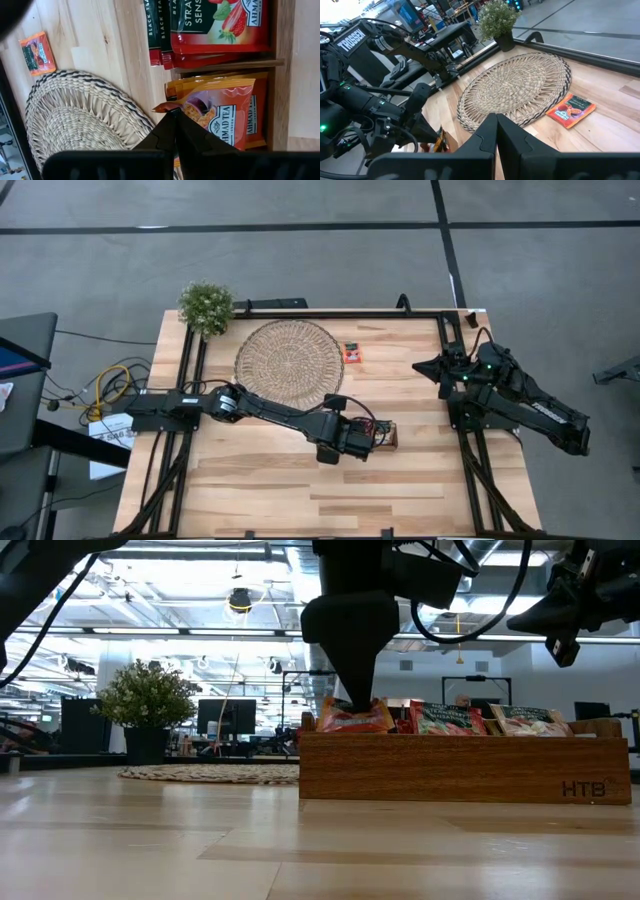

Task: Pick & Place Tea
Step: Put the left orange tea bag into the left slot of the wooden organizer, then put the orange tea bag into the left slot of the wooden organizer

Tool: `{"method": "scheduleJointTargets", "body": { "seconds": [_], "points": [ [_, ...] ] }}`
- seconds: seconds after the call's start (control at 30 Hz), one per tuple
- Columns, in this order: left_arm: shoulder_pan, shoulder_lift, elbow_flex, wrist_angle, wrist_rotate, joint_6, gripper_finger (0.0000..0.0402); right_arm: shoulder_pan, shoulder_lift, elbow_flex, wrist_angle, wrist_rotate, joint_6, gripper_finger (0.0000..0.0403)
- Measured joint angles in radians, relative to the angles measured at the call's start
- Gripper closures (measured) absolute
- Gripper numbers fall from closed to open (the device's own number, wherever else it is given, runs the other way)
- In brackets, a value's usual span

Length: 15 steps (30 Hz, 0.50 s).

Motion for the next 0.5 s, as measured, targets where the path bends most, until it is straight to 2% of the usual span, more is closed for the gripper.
{"method": "scheduleJointTargets", "body": {
  "seconds": [0.13,0.5],
  "points": [
    [0.000,0.000,0.000,-0.001,-0.001,0.000,0.0388,0.000,0.000,0.000,0.000,0.000,0.000,0.0403],
    [0.000,0.000,0.004,-0.051,-0.009,0.041,0.0297,0.000,0.000,0.000,0.000,0.000,0.000,0.0403]
  ]
}}
